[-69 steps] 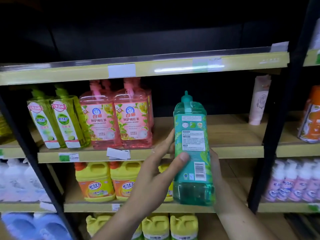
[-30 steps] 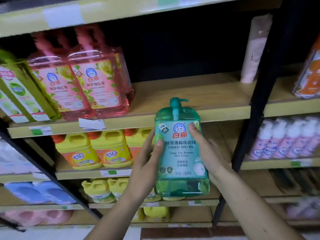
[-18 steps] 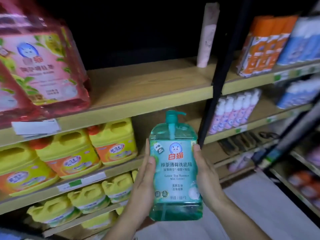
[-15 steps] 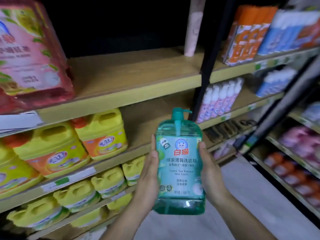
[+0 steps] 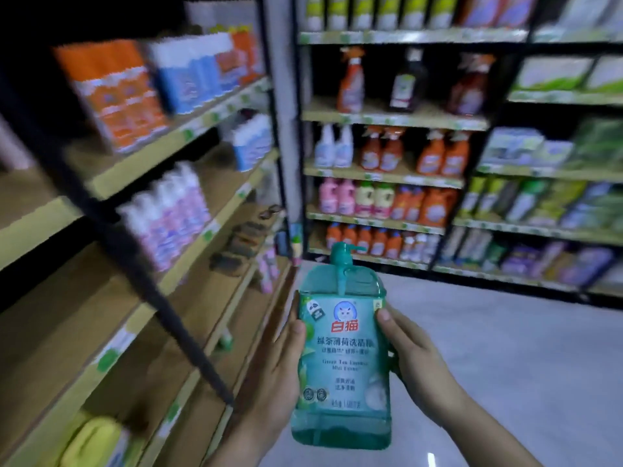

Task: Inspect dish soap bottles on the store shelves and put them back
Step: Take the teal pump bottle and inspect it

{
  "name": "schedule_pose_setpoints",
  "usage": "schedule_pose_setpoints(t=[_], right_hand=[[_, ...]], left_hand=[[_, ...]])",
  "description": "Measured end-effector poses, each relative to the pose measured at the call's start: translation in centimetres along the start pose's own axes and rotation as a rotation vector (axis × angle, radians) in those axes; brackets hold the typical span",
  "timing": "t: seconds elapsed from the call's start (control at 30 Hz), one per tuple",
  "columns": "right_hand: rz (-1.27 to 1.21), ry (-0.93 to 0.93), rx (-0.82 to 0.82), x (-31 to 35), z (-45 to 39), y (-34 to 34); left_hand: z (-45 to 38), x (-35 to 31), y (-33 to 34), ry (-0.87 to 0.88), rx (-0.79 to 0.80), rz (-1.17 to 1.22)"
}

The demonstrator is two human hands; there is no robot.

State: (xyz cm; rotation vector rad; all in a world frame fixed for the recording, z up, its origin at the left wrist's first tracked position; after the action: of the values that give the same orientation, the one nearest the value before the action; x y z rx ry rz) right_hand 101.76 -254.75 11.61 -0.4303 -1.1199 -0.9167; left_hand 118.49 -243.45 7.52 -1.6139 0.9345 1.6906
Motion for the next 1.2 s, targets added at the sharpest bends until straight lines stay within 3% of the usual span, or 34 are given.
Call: schedule_pose_setpoints(t=[0.2,0.5,1.2], right_hand=[[-0.188,-0.025,-0.281,-0.7,3.9,-18.3],[-0.306,-0.056,-0.534,-0.4,9.3,-43.3],[-0.685,-0.171,-1.157,0.9,20.0,-84.6]], left_hand=[[-2.7,0.6,20.3,0.073,0.319,0.056],[-3.4,3.5,48.4,0.028,0.687,0.056],[-3.0,5.7,100.4,0.008,1.421,0.174]])
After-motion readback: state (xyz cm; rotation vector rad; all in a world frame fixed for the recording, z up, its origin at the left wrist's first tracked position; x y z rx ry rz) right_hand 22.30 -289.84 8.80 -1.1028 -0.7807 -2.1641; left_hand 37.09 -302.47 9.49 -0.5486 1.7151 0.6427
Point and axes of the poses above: each hand's wrist, its own z-axis away from the middle knuckle, its own y-axis out of the palm, x = y × z, the point moved 9 cm from there along -z, towards the middle knuckle, and after that the axes turned 14 degrees about y, right-handed, at the moved point
